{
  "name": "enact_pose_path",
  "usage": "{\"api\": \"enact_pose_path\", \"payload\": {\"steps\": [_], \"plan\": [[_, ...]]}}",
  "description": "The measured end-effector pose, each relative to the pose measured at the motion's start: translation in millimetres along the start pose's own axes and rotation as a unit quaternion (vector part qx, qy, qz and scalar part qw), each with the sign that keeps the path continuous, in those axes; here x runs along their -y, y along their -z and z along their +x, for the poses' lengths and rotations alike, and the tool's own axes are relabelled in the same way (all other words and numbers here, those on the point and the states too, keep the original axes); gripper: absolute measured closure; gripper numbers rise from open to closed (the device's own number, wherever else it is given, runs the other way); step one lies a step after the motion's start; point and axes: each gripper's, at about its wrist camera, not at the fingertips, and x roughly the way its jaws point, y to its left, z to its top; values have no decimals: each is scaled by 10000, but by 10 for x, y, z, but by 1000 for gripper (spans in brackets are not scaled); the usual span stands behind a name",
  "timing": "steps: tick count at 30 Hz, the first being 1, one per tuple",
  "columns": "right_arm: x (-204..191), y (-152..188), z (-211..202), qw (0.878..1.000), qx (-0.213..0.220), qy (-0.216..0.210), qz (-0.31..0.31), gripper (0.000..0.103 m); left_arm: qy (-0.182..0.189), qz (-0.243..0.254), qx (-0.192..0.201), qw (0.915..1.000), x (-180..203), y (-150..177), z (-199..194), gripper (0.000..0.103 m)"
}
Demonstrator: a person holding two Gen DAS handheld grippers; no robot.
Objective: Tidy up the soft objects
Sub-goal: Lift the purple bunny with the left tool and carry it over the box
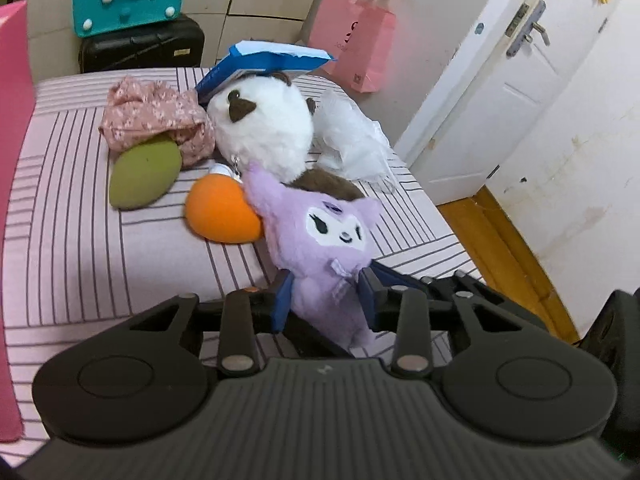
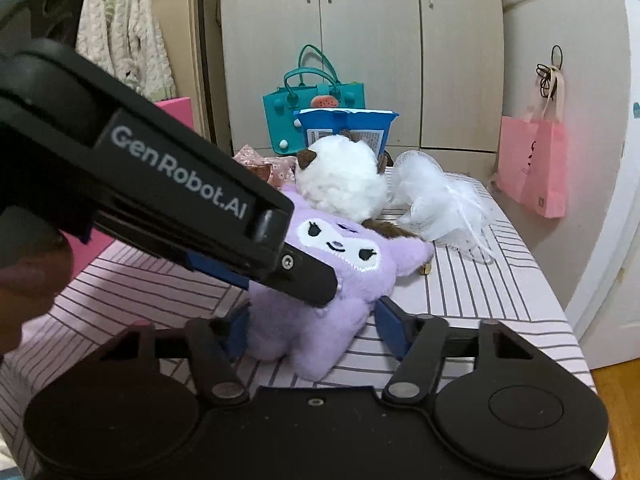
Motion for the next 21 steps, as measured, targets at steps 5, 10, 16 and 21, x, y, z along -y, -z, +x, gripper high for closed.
{"api": "enact_pose_path", "payload": {"steps": [5, 10, 16, 21], "plan": [[-20, 29, -33, 9999, 96, -12, 43, 48, -20, -40, 80, 10000, 31, 60, -17, 71], [-35, 26, -76, 10000, 46, -52, 20, 50, -98, -105, 116, 9998, 69, 91, -56, 72], [11, -20, -162, 9992, -208, -299, 160, 50, -98, -76, -16, 9999, 111, 136, -126, 72], [29, -77, -236, 9976, -460, -488, 162, 50, -114, 65, -222, 9997, 173, 175, -203, 72]]}}
